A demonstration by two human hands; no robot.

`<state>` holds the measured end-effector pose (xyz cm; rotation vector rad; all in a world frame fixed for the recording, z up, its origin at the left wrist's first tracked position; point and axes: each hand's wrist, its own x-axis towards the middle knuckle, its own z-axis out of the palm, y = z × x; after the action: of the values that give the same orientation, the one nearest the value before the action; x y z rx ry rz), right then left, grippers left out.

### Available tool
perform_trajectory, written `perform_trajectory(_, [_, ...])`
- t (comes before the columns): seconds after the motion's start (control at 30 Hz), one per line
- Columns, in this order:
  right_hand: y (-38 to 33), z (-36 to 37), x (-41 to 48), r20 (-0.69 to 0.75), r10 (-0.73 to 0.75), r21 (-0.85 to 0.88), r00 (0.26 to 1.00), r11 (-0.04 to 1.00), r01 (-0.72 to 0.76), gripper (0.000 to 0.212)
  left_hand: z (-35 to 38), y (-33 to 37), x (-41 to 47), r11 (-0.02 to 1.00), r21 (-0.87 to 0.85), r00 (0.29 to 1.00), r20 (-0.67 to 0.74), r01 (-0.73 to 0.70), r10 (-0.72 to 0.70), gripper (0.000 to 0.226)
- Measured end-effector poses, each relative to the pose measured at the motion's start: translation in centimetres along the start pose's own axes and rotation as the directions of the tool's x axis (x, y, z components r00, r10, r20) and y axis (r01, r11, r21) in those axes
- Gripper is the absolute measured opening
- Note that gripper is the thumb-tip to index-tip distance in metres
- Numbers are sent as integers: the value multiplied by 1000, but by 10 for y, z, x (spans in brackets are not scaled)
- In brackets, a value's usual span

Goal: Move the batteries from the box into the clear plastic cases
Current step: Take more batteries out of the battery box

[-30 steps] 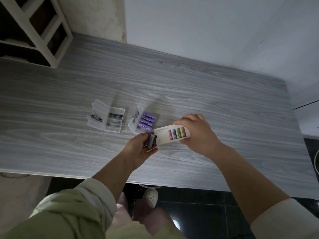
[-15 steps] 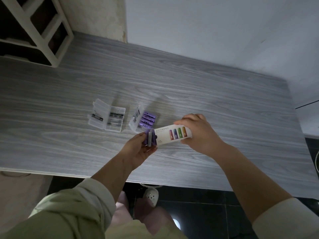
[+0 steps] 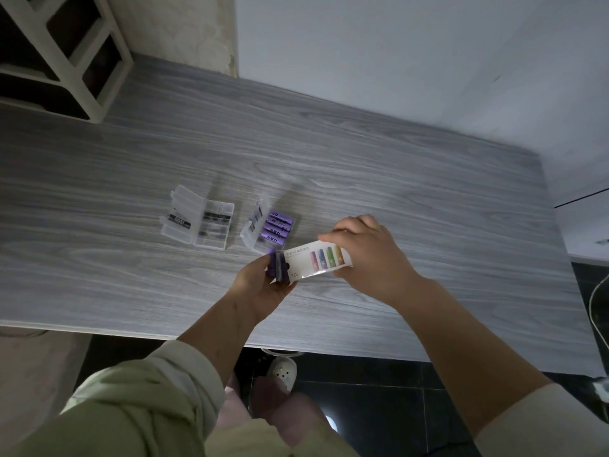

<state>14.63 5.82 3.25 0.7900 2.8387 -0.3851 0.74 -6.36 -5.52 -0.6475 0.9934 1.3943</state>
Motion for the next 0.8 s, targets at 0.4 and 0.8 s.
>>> perform_trajectory(0.4, [-10, -10, 1, -5, -72, -82, 997, 994, 71, 52, 2, -1, 2, 997, -72, 1000, 13, 16, -15, 22])
perform_trajectory(0.8, [5, -7, -2, -16, 92, 83, 996, 992, -90, 59, -2, 4, 1, 988, -149, 999, 35, 44, -40, 23])
